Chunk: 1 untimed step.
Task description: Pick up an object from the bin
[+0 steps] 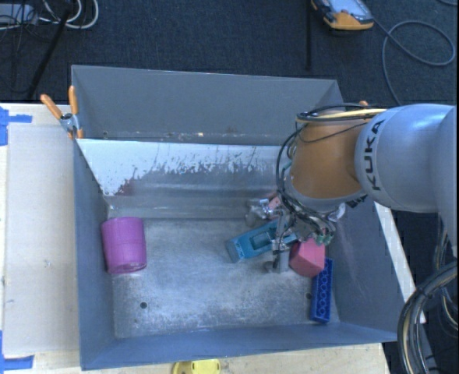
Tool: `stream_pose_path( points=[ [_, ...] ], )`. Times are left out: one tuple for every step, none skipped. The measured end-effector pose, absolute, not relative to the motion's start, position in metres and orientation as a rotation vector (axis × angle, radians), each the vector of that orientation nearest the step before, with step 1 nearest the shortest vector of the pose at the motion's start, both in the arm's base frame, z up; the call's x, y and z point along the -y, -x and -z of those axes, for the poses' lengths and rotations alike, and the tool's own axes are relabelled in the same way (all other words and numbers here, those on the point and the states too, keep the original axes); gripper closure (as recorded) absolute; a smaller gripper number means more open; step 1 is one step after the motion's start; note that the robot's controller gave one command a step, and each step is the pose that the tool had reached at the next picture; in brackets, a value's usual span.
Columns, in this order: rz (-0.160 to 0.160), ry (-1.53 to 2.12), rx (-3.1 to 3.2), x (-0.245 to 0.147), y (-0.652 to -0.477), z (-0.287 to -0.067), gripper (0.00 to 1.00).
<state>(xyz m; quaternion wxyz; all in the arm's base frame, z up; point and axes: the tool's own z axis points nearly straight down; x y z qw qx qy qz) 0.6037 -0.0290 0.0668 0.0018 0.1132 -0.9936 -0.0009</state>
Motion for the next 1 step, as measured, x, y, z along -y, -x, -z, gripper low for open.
stream_pose_path(
  points=[
    [0.004,-0.349,3.12,0.0328,-0.6038,-0.0686,1.0]
  ],
)
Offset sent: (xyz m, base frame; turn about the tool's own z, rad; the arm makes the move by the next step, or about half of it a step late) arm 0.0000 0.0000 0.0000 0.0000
